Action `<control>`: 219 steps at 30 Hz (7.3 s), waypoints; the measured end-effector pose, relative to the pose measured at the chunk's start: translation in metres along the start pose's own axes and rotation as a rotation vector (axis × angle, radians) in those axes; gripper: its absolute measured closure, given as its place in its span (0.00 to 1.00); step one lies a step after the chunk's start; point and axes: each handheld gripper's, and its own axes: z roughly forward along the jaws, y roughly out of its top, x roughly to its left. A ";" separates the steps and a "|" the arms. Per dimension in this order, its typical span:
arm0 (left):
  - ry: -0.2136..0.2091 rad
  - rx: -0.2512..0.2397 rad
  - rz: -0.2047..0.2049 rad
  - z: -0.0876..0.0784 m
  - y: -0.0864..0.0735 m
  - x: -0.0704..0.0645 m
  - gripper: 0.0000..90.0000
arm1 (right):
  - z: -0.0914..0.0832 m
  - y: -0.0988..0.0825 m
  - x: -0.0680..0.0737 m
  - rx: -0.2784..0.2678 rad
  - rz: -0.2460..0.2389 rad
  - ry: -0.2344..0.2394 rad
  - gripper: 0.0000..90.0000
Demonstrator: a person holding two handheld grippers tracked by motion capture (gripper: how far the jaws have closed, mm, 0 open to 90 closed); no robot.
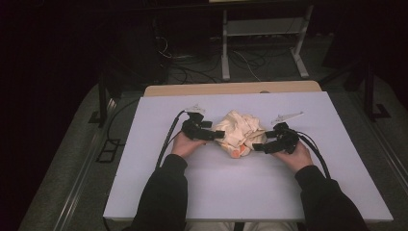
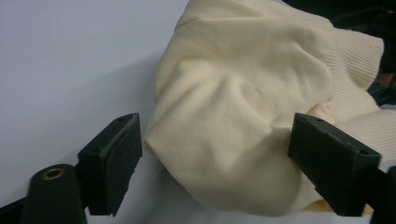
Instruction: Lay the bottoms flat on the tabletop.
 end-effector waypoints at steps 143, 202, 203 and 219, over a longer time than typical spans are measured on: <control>0.025 0.002 0.091 -0.061 0.009 -0.068 0.51 | -0.078 0.096 0.014 -0.291 0.144 -0.063 0.94; 0.087 -0.072 -0.019 -0.098 -0.027 -0.046 0.90 | -0.021 0.113 0.050 -0.195 0.099 -0.051 0.21; 0.088 -0.073 -0.020 -0.100 -0.030 -0.046 0.90 | -0.021 0.112 0.048 -0.199 0.108 -0.049 0.21; 0.139 -0.112 -0.100 -0.123 -0.056 -0.027 0.90 | -0.010 0.084 0.028 -0.177 0.186 -0.025 0.17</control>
